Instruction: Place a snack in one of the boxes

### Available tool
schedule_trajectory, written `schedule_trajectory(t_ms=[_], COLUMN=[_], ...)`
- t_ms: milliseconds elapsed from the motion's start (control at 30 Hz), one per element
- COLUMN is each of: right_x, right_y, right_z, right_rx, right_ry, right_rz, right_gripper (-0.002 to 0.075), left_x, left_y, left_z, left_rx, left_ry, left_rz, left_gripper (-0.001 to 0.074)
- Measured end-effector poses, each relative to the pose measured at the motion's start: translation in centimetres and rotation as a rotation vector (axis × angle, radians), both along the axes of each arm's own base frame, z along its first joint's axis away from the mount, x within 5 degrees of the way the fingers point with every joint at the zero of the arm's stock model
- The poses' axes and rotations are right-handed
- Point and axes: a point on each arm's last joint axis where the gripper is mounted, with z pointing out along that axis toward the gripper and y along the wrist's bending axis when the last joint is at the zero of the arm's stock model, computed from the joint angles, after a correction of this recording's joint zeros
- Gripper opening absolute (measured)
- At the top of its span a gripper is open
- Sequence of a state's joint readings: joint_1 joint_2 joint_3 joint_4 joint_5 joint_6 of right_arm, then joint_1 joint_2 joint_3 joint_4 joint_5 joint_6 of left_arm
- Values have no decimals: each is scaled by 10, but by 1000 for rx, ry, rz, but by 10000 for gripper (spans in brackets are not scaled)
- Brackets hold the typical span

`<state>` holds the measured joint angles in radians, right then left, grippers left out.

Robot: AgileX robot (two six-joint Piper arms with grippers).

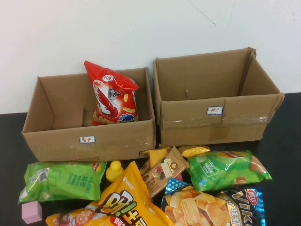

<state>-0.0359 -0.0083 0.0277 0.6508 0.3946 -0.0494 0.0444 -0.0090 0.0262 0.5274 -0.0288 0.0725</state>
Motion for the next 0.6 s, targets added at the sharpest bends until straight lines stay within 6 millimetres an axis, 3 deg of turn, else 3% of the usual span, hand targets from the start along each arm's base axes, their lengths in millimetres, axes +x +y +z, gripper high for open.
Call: schedule_trajectory(t_ms=[67,133,167,233,333,600], right_x=[0,0,0,0,0,3], right_y=[0,1,1,3,6,1], right_z=[0,1,1,3,6,11], right_rx=[-7,11,24,90,186,97], right_ry=[-3,-4,-5,-8,-12,-103], right_rz=[3,5,7,11,18,-17], right_gripper=[-1,-1,-1,-1,-1,-1], left_x=[-1,-2,-3,-7,-14,-18], left_y=[-4,-9,-11,-18,-26,-27], left_z=[7,15,18,28,38,43], left_rx=[-36,-190,-295,-665,-1028,-1438], left_ry=[-77,-161,-197,-268,-287,-243], left_rz=[-50,-129,-176,-351,-581,-740], left_gripper=[-1,-1,-1,-2,-1,-1])
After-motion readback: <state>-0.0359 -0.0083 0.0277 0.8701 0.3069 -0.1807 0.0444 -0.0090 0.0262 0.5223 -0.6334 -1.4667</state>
